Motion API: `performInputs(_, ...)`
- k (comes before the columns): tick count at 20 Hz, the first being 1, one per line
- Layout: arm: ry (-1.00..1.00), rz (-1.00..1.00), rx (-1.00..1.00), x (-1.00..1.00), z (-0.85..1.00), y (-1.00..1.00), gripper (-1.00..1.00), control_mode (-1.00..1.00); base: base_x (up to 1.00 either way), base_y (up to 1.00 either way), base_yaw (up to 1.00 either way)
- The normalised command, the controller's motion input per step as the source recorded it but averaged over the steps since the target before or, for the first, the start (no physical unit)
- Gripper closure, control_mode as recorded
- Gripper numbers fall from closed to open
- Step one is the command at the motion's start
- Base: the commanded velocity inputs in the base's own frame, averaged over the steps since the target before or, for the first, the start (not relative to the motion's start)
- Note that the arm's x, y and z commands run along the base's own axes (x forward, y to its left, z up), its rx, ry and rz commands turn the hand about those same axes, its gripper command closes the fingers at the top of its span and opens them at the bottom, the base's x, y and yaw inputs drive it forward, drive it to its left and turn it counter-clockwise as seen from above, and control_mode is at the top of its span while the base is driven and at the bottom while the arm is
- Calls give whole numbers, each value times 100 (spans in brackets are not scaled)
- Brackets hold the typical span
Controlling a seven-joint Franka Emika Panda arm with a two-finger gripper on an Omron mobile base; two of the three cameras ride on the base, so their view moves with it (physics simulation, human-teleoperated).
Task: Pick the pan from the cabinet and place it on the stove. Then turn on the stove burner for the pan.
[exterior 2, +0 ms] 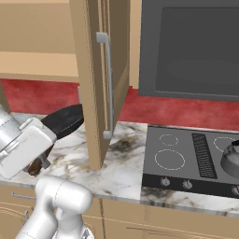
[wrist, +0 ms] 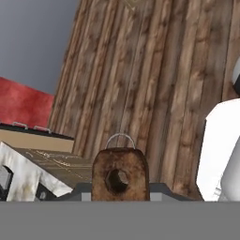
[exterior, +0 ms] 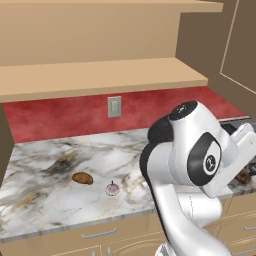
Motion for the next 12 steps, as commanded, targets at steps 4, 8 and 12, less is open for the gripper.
performInputs(4, -3, 5, 0, 8, 0, 1, 100, -100, 0, 0, 0)
performInputs(8, 0, 1, 0, 12, 0, 3, 100, -100, 0, 0, 0)
performInputs(12, -1, 0, 0, 2, 0, -1, 100, -100, 0, 0, 0)
